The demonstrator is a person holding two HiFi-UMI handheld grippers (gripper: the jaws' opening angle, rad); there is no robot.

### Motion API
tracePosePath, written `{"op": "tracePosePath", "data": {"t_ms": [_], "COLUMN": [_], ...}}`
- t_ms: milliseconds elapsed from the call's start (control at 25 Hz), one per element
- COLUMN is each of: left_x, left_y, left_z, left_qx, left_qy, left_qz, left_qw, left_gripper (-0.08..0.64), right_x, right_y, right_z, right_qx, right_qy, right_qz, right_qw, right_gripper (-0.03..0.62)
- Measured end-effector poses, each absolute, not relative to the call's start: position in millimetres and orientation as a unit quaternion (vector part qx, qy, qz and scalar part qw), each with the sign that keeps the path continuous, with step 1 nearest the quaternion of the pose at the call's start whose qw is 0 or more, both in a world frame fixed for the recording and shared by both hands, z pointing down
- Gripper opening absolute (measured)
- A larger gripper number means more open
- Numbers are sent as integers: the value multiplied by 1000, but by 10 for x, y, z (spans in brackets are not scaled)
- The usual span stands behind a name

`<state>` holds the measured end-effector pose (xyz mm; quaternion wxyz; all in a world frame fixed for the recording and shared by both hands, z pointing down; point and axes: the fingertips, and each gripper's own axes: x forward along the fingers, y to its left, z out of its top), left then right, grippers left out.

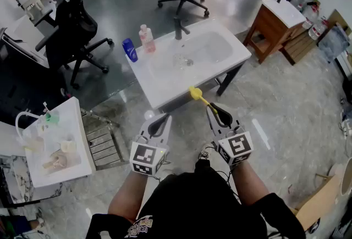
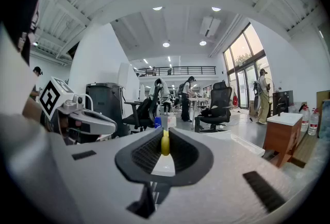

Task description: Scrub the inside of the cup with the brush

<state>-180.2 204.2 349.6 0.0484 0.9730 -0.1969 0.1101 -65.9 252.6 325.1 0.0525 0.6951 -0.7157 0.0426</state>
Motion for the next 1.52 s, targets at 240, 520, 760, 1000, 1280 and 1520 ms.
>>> {"op": "tracePosePath", "data": {"t_ms": [240,520,760,1000,1280,1520], "left_x": [-1843,-1842,-1733,-1548,-1233,-917], "left_y": [2074,2060,2013,1979,1883,1805], "left_z": [3480,3547,3580,3596,3618,3647], "left_qx": [972,970,970,970,969,966], "left_qy": [-201,-207,-207,-205,-207,-216], "left_qz": [109,115,114,118,121,125], "left_qw": [50,55,61,58,62,62], "left_gripper": [8,9,188,232,232,232], "right_x": [-666,-599,-503,-349,-59,258], "right_y": [2552,2547,2515,2493,2430,2357], "right_z": [3249,3258,3292,3275,3276,3294], "right_qx": [695,696,696,697,694,686], "right_qy": [-716,-716,-715,-715,-717,-725], "right_qz": [44,50,53,53,57,59], "right_qw": [49,33,38,37,33,28], "right_gripper": [37,37,37,37,37,37]}}
